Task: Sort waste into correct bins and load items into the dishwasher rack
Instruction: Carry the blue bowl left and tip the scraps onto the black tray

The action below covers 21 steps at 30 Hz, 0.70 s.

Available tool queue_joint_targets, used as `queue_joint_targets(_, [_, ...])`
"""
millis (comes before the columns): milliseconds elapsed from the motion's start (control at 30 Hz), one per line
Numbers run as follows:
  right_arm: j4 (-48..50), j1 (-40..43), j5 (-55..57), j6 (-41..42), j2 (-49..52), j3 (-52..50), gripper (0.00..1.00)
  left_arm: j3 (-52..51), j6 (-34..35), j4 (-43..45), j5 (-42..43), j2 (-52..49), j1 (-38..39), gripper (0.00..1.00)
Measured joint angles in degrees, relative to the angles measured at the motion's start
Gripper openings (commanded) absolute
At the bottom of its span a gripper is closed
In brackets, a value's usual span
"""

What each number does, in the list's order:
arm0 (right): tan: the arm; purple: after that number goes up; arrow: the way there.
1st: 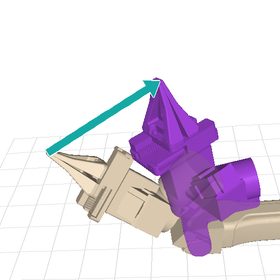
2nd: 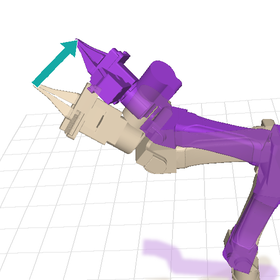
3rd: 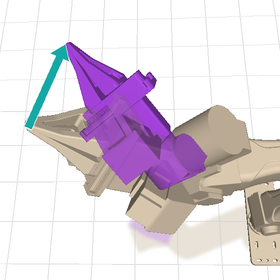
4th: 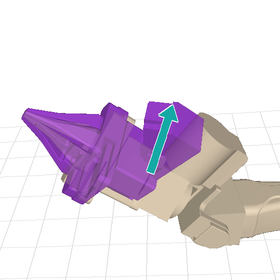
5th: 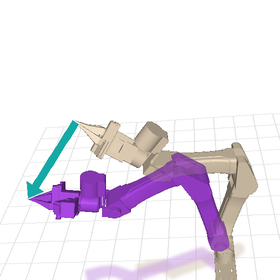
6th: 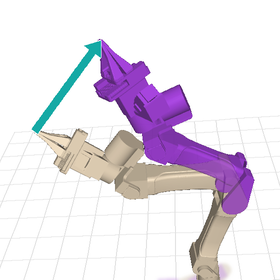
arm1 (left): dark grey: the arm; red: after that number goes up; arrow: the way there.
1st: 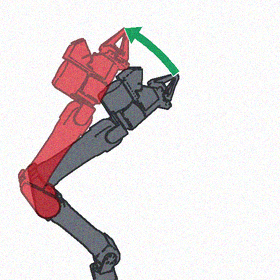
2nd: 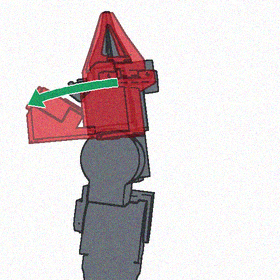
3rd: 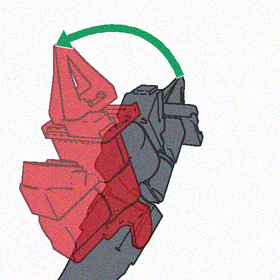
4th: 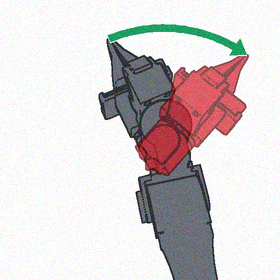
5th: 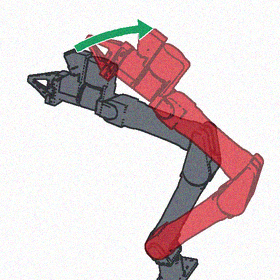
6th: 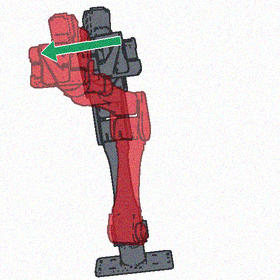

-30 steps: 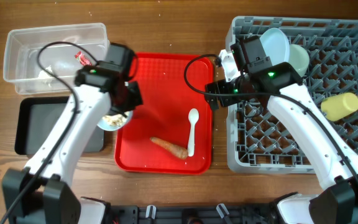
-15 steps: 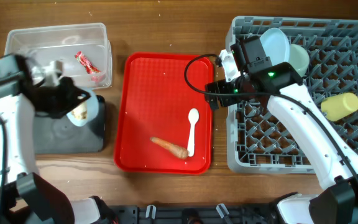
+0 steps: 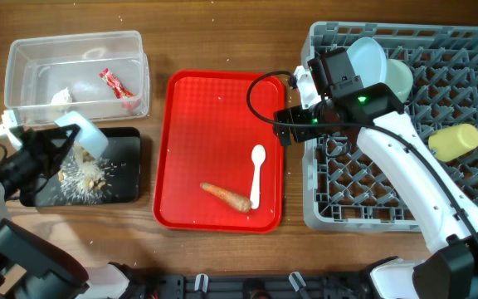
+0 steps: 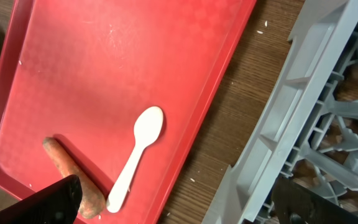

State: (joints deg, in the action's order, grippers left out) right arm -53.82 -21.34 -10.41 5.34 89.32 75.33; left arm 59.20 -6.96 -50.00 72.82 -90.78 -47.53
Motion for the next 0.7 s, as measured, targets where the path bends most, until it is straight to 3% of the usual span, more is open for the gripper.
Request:
queue_joint_targets(400, [-0.5,0.0,0.0,0.0,0.0,0.0,1.0,0.0,-3.5,0.0,6.6,-0.5,-0.4,0.04])
queue_joint_targets(700, [-0.6,0.0,0.0,0.0,0.0,0.0,1.0,-4.5,-15.2,-0.3,11.1,-0.5,-0.4,0.04])
